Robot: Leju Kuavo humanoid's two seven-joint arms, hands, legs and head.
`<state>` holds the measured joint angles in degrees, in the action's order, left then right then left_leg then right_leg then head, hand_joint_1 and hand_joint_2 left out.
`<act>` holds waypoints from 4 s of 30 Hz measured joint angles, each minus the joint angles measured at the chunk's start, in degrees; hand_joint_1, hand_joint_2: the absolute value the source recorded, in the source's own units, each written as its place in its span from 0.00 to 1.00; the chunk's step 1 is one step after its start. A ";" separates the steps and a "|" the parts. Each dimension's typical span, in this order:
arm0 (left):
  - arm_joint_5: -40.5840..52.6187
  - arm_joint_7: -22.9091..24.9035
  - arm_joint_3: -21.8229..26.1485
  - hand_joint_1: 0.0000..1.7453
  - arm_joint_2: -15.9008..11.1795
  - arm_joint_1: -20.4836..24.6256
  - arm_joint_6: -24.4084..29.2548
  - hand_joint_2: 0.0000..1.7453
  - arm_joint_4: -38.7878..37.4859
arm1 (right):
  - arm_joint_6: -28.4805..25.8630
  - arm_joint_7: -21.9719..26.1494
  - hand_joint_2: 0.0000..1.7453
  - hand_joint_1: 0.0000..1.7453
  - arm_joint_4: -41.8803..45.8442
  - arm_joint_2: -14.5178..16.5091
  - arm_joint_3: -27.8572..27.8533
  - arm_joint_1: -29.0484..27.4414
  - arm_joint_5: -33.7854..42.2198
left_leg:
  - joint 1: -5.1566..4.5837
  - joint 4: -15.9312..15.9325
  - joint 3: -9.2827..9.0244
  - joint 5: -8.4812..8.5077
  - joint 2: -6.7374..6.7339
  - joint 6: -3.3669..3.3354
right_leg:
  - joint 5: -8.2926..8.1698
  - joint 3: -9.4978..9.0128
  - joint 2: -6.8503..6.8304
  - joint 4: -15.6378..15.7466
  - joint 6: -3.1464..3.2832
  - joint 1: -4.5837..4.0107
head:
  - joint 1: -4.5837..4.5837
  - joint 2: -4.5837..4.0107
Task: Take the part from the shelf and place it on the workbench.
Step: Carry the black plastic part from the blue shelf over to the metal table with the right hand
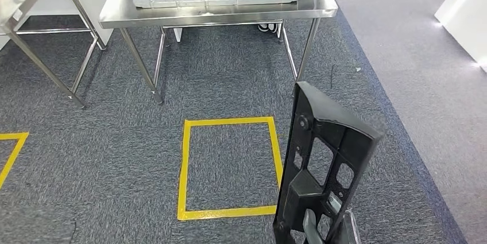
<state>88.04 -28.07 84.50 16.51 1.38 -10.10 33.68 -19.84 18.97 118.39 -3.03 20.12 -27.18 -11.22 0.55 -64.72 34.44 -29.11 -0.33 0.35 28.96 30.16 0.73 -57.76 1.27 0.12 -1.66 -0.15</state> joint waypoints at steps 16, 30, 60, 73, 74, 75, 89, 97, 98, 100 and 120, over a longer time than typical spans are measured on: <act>0.94 0.97 0.15 0.00 -0.55 0.07 0.29 0.00 -0.14 | -2.09 -2.23 1.00 1.00 -1.36 -2.77 2.58 1.71 -1.14 | 0.39 6.74 -6.10 -1.02 0.02 -1.60 | -0.99 5.20 -0.88 -4.84 -3.51 1.10 | 0.03 0.00; 1.13 1.23 1.10 0.00 -1.02 0.05 0.94 0.00 -0.15 | -3.88 -4.50 1.00 1.00 -1.92 -3.24 3.88 2.13 -3.06 | -0.21 -4.87 2.30 -3.44 -0.12 -0.78 | 1.38 -0.15 -0.49 -1.44 0.82 -0.84 | -0.01 0.00; 1.92 2.65 1.60 0.00 -2.04 -0.36 -0.04 0.00 -0.04 | -8.60 -9.75 1.00 1.00 -5.74 -6.07 8.82 3.23 -3.86 | 0.18 -7.24 3.27 -4.17 0.55 -0.26 | 1.30 -0.09 -1.48 -1.09 0.32 0.22 | 0.05 0.00; 1.92 2.92 1.71 0.00 -2.20 -0.14 1.25 0.00 -0.02 | -10.47 -13.40 1.00 1.00 -6.20 -8.07 11.23 3.87 -4.65 | -0.94 6.81 -2.94 1.95 -0.67 -3.74 | 8.71 6.18 -0.99 -15.82 -2.91 0.51 | 0.08 0.00; 1.92 2.94 1.72 0.00 -2.13 -0.11 1.31 0.00 -0.02 | -10.56 -13.69 1.00 1.00 -6.20 -8.20 11.34 3.86 -4.94 | -0.91 6.80 -3.13 1.75 -0.48 -3.68 | 8.43 7.24 -0.98 -16.36 -3.08 0.64 | 0.08 0.00; 1.92 2.97 1.76 0.00 -2.06 -0.11 1.33 0.00 -0.02 | -10.62 -14.07 1.00 1.00 -6.20 -8.33 11.46 3.86 -5.37 | -0.85 6.79 -3.43 1.53 -0.13 -3.54 | 6.89 7.32 -0.95 -14.97 -3.20 0.76 | 0.08 0.00; 1.91 3.01 2.47 0.00 -1.61 0.32 1.34 0.00 -0.02 | -11.18 -15.59 1.00 1.00 -6.55 -9.03 12.78 4.36 -6.80 | -0.20 -8.48 2.36 -7.46 0.93 0.15 | -0.63 1.65 -0.37 -0.81 0.30 0.43 | 0.04 0.00; 1.90 2.83 2.67 0.00 -1.61 0.17 1.51 0.00 -0.02 | -12.11 -16.86 1.00 1.00 -6.37 -9.04 12.78 4.35 -11.75 | -0.91 5.93 -3.32 -0.44 0.74 -1.58 | -0.28 1.07 -0.38 -0.74 -0.85 0.11 | 0.05 0.00; 1.90 2.82 2.75 0.00 -1.59 0.09 1.58 0.00 -0.03 | -12.24 -17.38 1.00 1.00 -6.10 -9.04 12.69 4.29 -13.39 | -0.70 6.31 -3.57 0.37 0.68 -1.86 | -0.15 0.96 -0.39 -0.77 -1.19 0.08 | 0.05 0.00; 1.90 2.77 2.92 0.00 -1.61 0.16 1.76 0.00 -0.04 | -12.26 -18.38 1.00 1.00 -5.21 -8.98 12.17 4.15 -17.00 | -0.28 7.17 -4.11 1.07 0.56 -2.42 | 1.12 1.53 -0.42 -2.44 -1.76 0.00 | 0.06 0.00; 0.61 1.42 3.69 0.00 -6.84 1.69 5.73 0.00 -7.52 | -3.09 -17.65 1.00 1.00 -2.19 0.22 -10.43 11.27 -27.14 | -0.06 -9.42 3.70 -6.56 0.42 0.52 | -0.02 0.17 -0.63 0.23 0.17 0.58 | 0.06 0.00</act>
<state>88.66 -26.65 88.19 9.67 3.07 -4.38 26.16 -22.93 1.32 116.20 -2.80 9.69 -15.91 -38.36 0.49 -74.14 38.14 -35.67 0.09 0.87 28.93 30.33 0.10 -57.53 1.44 0.71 -1.60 -0.15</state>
